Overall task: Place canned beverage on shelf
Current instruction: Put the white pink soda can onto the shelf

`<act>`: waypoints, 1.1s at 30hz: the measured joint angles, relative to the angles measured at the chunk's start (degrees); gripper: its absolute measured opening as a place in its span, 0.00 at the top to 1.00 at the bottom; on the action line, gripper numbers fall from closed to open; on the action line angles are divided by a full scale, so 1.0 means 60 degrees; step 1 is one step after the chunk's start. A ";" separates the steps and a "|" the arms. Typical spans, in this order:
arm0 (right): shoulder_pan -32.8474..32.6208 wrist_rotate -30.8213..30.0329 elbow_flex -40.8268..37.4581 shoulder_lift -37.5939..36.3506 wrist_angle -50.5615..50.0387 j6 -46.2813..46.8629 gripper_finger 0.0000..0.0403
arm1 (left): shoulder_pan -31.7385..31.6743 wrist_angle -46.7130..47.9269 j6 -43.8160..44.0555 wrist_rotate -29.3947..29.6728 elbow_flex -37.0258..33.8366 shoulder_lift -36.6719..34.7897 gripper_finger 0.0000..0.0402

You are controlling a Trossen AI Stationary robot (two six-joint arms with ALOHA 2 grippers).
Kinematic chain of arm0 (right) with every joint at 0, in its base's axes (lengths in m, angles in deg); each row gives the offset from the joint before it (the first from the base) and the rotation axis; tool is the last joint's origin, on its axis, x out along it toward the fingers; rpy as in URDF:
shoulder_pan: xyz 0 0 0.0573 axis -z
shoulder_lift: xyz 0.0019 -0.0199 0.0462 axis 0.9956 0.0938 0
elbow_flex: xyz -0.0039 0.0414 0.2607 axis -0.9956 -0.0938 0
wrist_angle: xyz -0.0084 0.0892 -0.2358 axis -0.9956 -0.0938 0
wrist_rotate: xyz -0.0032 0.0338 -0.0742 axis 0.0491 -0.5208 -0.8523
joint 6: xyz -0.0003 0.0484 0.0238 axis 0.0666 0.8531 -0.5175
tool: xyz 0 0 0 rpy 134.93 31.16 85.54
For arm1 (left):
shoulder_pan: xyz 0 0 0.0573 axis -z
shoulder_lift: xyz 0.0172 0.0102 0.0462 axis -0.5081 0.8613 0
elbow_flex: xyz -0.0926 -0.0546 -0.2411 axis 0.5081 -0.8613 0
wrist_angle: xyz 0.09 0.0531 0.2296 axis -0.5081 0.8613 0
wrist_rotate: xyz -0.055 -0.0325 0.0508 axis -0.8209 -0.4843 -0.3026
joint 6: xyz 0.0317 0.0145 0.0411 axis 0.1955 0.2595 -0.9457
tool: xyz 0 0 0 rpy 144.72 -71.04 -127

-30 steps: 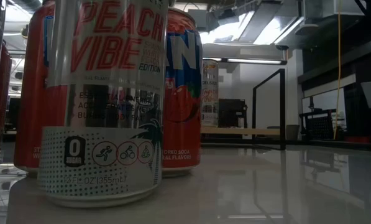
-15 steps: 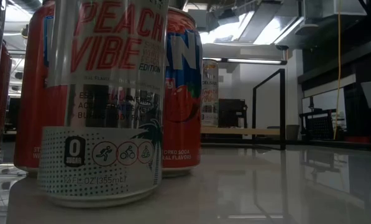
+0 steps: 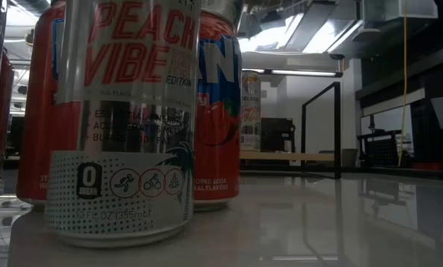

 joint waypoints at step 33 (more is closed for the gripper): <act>0.0304 -0.1887 -0.0295 -0.3216 -0.1028 -0.0294 0.34 | -0.0004 -0.0018 0.0073 0.0018 0.0000 0.0000 0.15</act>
